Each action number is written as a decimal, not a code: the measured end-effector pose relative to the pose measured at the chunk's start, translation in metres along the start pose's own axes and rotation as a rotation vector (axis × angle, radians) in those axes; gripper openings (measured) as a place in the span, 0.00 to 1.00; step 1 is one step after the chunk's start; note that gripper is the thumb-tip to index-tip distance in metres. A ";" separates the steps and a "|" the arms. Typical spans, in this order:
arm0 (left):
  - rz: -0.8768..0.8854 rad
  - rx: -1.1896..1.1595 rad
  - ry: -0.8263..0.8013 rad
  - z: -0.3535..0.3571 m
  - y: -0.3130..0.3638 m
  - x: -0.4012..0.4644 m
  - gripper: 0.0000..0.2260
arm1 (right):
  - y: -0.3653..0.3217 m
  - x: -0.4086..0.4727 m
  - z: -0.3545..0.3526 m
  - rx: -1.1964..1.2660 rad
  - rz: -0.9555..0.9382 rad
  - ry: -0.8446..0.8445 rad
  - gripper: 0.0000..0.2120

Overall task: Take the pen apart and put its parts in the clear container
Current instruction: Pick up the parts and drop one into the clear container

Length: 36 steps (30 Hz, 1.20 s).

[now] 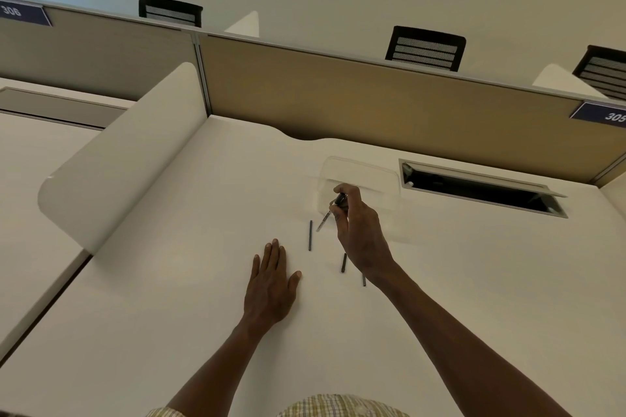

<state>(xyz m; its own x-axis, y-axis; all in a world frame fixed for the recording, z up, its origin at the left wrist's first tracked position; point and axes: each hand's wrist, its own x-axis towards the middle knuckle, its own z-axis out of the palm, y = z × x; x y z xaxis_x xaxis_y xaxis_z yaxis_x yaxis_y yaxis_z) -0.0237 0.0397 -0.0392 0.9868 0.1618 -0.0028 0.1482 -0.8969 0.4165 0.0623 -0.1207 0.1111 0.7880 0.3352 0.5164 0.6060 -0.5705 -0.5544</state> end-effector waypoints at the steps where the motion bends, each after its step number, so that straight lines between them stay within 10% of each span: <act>1: 0.001 -0.006 0.004 0.000 0.000 -0.001 0.31 | 0.000 0.000 0.000 0.001 -0.002 0.000 0.17; 11: -0.091 -0.284 -0.017 -0.014 0.005 0.009 0.31 | 0.000 0.002 -0.004 -0.043 -0.034 0.014 0.18; 36: 0.260 -0.723 0.532 -0.084 0.053 0.031 0.10 | -0.016 0.002 0.008 0.025 -0.052 -0.068 0.18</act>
<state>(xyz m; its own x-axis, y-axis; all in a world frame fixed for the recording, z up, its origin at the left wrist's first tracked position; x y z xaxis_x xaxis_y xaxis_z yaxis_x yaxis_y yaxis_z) 0.0091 0.0313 0.0595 0.7975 0.3192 0.5120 -0.3257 -0.4866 0.8107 0.0548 -0.1043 0.1158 0.7603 0.4145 0.5001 0.6483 -0.5325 -0.5442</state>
